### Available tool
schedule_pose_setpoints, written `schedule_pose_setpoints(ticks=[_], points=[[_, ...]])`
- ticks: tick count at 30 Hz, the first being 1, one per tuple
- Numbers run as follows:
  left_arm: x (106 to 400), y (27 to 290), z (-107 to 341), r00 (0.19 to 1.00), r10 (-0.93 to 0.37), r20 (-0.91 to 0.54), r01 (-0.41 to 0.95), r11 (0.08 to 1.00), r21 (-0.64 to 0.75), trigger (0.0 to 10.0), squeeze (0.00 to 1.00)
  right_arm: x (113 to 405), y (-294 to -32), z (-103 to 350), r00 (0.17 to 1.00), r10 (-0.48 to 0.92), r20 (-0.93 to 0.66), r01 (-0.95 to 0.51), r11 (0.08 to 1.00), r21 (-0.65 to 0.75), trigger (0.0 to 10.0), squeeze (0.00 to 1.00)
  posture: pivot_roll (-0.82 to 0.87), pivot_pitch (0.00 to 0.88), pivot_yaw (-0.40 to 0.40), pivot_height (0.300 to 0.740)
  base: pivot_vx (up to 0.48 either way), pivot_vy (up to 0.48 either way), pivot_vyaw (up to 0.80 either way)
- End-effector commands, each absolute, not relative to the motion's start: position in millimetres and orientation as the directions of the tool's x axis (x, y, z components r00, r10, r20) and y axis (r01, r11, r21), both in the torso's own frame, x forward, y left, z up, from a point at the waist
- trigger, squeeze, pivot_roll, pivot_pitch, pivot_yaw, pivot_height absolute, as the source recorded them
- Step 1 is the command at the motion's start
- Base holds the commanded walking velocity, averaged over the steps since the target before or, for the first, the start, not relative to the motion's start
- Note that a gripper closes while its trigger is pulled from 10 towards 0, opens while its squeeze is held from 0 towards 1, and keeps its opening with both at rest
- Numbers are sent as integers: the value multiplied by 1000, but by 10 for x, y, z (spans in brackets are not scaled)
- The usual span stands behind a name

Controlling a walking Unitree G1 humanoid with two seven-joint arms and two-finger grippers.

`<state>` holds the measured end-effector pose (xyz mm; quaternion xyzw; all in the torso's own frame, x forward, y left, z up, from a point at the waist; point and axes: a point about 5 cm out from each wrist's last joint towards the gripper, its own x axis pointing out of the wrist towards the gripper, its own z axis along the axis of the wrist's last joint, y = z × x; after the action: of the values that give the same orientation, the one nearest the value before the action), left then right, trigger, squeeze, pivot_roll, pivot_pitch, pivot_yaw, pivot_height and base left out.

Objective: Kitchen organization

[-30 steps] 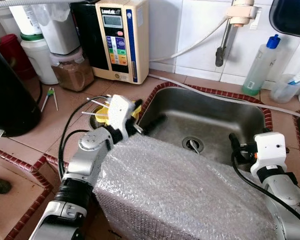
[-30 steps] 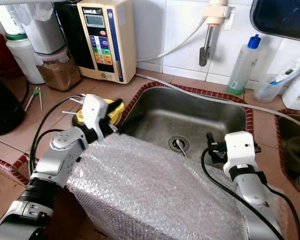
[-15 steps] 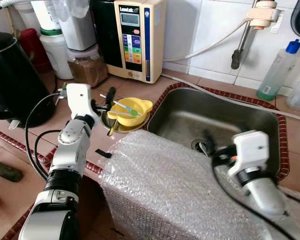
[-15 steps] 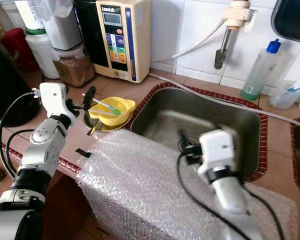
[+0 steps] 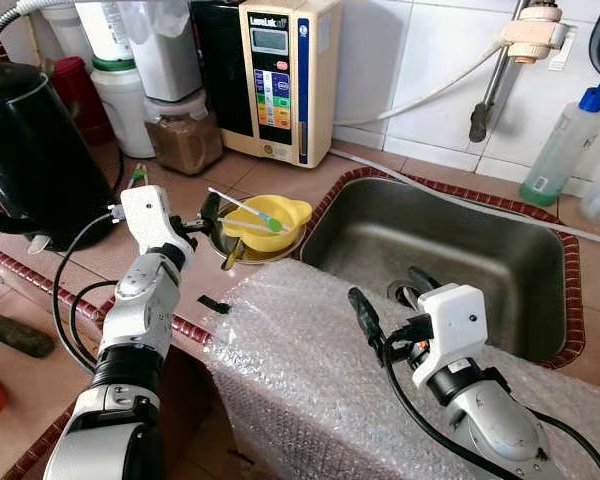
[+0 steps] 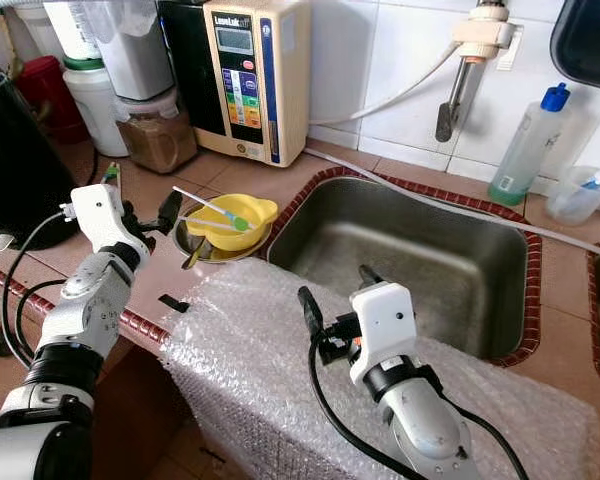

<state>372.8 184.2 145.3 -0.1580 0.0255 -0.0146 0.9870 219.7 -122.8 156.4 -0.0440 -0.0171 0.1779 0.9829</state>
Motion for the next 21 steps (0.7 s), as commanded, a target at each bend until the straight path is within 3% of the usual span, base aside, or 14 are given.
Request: schedule_pose_setpoints(ticks=[1, 8, 21], points=[[3708, 1860, 1435, 998, -25, -59, 4, 941, -337, 10000, 0, 2178, -1227, 1607, 934, 355, 30, -351, 932, -90, 10000, 267, 23, 0, 56, 740, 0, 0, 0], [3673, 1857, 1355, 995, -14, -97, -26, 915, -403, 10000, 0, 2184, -1195, 1620, 929, 368, 31, -365, 928, -79, 10000, 275, 26, 0, 55, 740, 0, 0, 0], [3710, 1734, 1346, 992, -40, -121, -34, 833, -553, 10000, 0, 2097, -1021, 1609, 858, 514, 23, -513, 858, -35, 10000, 271, 18, 0, 45, 740, 0, 0, 0]])
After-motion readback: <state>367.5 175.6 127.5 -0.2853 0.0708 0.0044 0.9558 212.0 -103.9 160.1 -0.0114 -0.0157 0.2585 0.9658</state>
